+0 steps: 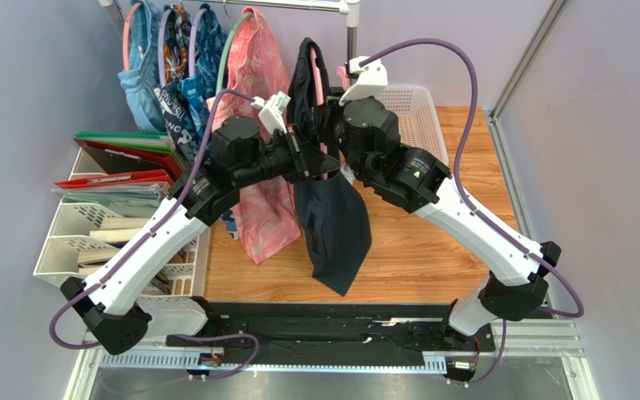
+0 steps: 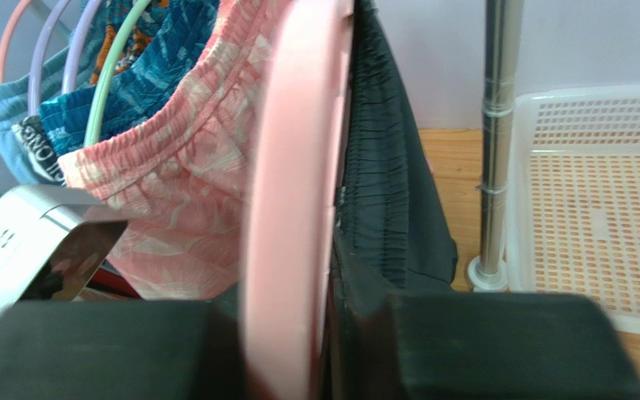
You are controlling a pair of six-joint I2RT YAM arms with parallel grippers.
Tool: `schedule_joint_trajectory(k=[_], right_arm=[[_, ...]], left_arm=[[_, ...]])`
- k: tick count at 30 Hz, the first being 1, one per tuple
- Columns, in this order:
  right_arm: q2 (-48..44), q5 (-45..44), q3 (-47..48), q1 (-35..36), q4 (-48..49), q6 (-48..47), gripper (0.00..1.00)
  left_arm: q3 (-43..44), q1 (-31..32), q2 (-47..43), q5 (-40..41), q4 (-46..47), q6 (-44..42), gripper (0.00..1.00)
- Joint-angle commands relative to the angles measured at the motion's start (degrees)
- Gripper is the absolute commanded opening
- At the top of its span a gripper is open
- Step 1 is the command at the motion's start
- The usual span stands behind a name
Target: Place the shorts on the hanger
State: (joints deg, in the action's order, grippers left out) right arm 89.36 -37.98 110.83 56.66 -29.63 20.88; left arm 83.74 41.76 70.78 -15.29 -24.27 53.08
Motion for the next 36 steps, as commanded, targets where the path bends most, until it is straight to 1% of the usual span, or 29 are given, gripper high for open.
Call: schedule_joint_trajectory(k=[1, 2, 3, 6, 7, 9, 11, 12, 13, 15, 19, 22, 26, 30, 36], right_arm=[[-2.9, 0.9, -1.0, 0.1, 5.7, -2.9, 0.36], [-3.1, 1.1, -1.1, 0.1, 6.1, -3.8, 0.41], [-3.3, 1.3, -1.3, 0.2, 6.3, -5.1, 0.55], [-5.0, 1.8, -1.8, 0.1, 8.4, -9.0, 0.69], [-5.5, 2.0, -1.8, 0.2, 9.2, -10.0, 0.78], [-7.2, 3.5, -1.8, 0.0, 10.1, -12.4, 0.85], [-9.0, 4.7, -1.8, -0.1, 10.6, -16.5, 0.87], [-9.6, 4.4, -1.3, -0.1, 10.8, -17.8, 0.91], [-10.0, 3.9, -1.0, -0.3, 10.9, -20.2, 0.91], [-11.7, 2.4, -0.2, -1.3, 11.3, -22.3, 0.93], [-14.6, 2.6, 0.0, -5.8, 12.5, -24.7, 0.94], [-16.5, 2.6, -0.1, -7.2, 13.3, -27.7, 0.95], [-18.3, 2.3, -0.9, -7.5, 13.9, -29.6, 0.95], [-20.2, 2.0, -3.7, -7.8, 15.3, -30.0, 0.95], [-21.0, 1.9, -6.1, -8.5, 16.3, -30.0, 0.94]], left_arm=[[2.3, -2.1, -0.7, -4.1, 1.9, -0.6, 0.00], [2.7, -2.6, -0.6, -4.5, 1.8, -0.3, 0.00], [3.0, -3.0, -0.2, -5.2, 1.8, 0.4, 0.00], [3.4, -5.2, 0.8, -6.9, 2.1, 3.6, 0.00], [3.6, -5.9, 1.9, -9.0, 3.2, 4.3, 0.00], [5.5, -7.7, 3.8, -11.0, 3.5, 5.5, 0.00], [8.5, -8.9, 5.6, -12.2, 4.1, 6.5, 0.00], [9.6, -10.2, 7.7, -13.7, 4.1, 8.2, 0.00], [10.9, -10.9, 8.9, -14.7, 4.4, 9.1, 0.00], [14.6, -12.7, 11.9, -16.2, 6.1, 11.2, 0.00], [21.9, -14.5, 16.1, -16.2, 8.4, 13.5, 0.00], [24.5, -16.2, 18.7, -15.6, 9.8, 16.7, 0.00], [25.9, -17.4, 21.8, -16.3, 13.4, 19.7, 0.00], [28.1, -18.1, 24.3, -16.5, 15.6, 21.6, 0.00], [29.0, -20.0, 25.9, -16.1, 14.3, 22.1, 0.00]])
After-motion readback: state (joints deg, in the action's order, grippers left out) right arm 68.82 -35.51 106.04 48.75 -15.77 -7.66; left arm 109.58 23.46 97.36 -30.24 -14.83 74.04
